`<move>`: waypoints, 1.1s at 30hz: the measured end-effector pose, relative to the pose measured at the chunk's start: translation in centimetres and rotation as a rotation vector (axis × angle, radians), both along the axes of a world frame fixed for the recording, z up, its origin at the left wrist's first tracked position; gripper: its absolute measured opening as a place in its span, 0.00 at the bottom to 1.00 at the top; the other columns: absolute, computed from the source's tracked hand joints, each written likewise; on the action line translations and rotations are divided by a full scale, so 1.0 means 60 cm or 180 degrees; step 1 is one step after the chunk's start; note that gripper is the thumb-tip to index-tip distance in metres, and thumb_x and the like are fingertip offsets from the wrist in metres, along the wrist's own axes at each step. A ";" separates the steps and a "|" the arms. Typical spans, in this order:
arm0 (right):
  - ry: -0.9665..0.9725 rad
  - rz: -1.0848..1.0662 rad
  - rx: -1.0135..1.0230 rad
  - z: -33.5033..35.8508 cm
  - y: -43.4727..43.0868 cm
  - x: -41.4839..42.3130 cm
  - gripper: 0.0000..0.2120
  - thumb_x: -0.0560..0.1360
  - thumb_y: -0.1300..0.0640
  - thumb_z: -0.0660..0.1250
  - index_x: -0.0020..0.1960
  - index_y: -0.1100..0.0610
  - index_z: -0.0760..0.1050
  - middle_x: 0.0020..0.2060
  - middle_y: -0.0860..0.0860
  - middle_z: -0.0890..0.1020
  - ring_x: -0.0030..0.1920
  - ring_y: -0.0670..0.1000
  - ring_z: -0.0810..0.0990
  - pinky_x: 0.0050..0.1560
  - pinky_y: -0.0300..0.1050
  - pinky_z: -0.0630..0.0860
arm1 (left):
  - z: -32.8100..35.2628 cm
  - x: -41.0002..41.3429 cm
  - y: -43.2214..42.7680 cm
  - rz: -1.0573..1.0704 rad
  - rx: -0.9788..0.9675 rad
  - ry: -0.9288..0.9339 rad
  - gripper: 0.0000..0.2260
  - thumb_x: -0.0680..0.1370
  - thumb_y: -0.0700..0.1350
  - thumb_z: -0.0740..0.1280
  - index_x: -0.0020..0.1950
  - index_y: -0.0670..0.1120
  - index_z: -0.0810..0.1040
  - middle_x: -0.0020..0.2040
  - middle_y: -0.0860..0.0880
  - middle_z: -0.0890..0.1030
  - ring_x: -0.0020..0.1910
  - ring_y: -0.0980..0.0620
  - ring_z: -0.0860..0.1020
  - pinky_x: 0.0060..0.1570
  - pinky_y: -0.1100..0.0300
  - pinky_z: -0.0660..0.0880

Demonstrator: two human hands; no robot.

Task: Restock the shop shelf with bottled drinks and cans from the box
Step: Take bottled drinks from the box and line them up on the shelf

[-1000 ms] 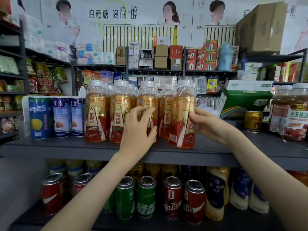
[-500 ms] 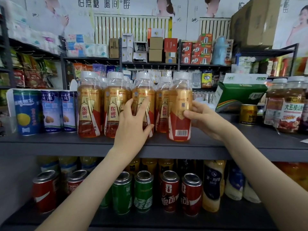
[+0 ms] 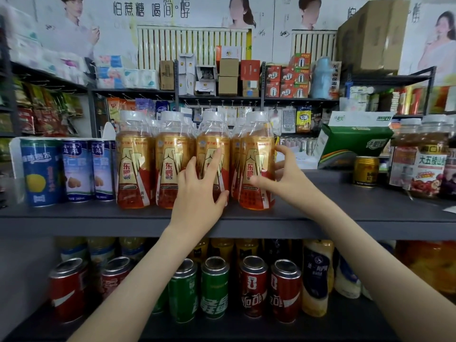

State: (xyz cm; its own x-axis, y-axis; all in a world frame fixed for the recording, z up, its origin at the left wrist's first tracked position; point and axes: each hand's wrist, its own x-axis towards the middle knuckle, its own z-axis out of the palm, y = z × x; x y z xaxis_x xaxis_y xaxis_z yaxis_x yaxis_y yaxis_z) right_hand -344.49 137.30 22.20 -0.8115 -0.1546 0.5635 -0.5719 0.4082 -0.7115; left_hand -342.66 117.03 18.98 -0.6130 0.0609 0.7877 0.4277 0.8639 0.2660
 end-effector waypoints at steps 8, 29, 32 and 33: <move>-0.0074 0.0310 0.0101 -0.004 -0.008 -0.007 0.39 0.71 0.54 0.73 0.74 0.41 0.55 0.58 0.40 0.76 0.63 0.48 0.74 0.65 0.57 0.72 | -0.001 0.002 0.006 0.0083 -0.0078 -0.0044 0.36 0.80 0.51 0.64 0.77 0.58 0.41 0.76 0.38 0.54 0.71 0.39 0.55 0.70 0.50 0.58; 0.1098 -0.1005 0.1180 -0.036 -0.073 0.042 0.41 0.77 0.59 0.63 0.76 0.39 0.38 0.78 0.48 0.44 0.77 0.49 0.44 0.67 0.43 0.61 | -0.002 0.008 0.001 -0.0105 0.0041 -0.0081 0.35 0.79 0.52 0.64 0.78 0.60 0.43 0.77 0.39 0.51 0.73 0.39 0.53 0.69 0.49 0.62; 0.0981 -0.1369 0.1472 -0.050 -0.081 0.055 0.40 0.76 0.59 0.62 0.77 0.42 0.39 0.78 0.53 0.46 0.77 0.55 0.49 0.65 0.50 0.69 | -0.016 0.023 -0.001 -0.0108 -0.0076 -0.0194 0.33 0.80 0.54 0.62 0.78 0.57 0.45 0.78 0.39 0.48 0.75 0.38 0.52 0.72 0.47 0.57; 0.0908 -0.1424 0.1511 -0.053 -0.083 0.061 0.40 0.76 0.59 0.62 0.78 0.44 0.39 0.77 0.55 0.47 0.76 0.57 0.50 0.66 0.53 0.68 | -0.025 0.032 -0.003 -0.0108 -0.0101 -0.0156 0.31 0.80 0.53 0.62 0.79 0.56 0.48 0.78 0.39 0.50 0.75 0.39 0.53 0.72 0.48 0.58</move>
State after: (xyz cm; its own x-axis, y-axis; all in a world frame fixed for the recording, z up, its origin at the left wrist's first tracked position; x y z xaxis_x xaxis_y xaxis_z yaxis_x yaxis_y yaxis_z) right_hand -340.82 132.31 19.01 -0.6852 -0.1225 0.7180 -0.4146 0.8761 -0.2462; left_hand -340.72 116.82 17.51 -0.6480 0.1067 0.7541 0.4439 0.8575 0.2601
